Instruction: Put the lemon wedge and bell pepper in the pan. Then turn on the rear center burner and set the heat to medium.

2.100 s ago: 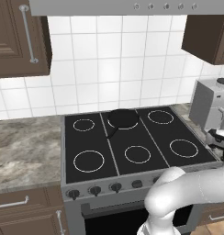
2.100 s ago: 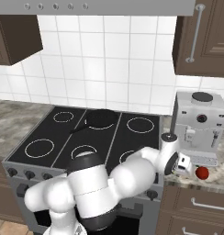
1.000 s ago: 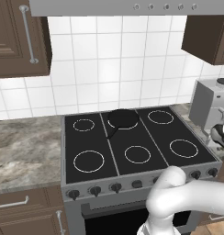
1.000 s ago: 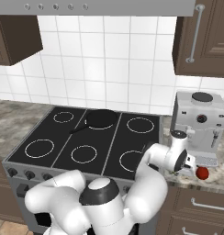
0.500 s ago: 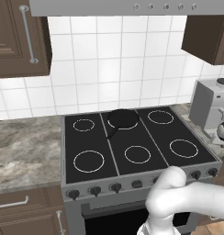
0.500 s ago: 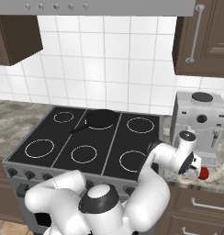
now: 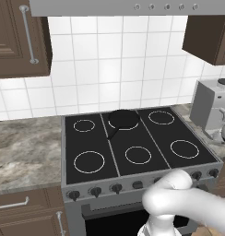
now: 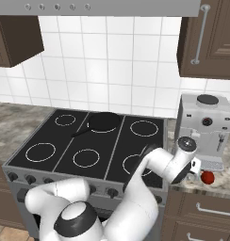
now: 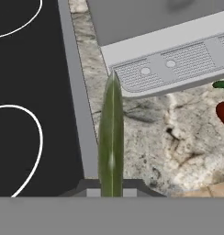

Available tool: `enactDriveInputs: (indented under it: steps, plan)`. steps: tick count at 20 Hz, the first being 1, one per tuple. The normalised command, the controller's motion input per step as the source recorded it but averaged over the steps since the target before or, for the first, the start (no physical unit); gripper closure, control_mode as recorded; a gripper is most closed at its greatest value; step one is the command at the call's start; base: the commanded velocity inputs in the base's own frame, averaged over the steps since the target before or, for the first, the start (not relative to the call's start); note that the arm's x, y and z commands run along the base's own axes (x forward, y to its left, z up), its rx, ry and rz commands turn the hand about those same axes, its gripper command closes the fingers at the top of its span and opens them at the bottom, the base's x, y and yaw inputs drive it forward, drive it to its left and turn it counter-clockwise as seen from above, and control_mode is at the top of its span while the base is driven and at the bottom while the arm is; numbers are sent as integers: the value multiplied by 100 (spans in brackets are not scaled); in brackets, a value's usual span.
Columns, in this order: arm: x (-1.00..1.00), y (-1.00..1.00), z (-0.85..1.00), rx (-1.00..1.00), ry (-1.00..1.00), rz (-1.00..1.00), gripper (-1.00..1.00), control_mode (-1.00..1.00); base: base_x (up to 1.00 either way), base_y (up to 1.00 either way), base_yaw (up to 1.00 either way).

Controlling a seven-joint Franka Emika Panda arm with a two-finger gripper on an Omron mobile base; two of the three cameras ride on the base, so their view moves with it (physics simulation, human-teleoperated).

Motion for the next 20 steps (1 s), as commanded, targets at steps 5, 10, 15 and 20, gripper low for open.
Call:
enactDriveInputs:
  steps: [5, 10, 15, 20]
  plan:
    - [-15, 68, 54, -2, -9, 0, 100, -100, 0, 0, 0]
    - [-2, 58, 55, -3, 0, 0, 100, -100, 0, 0, 0]
    - [0, 57, 43, -4, 0, 0, 100, -100, 0, 0, 0]
    - [8, 62, 29, -6, 0, 0, 100, -100, 0, 0, 0]
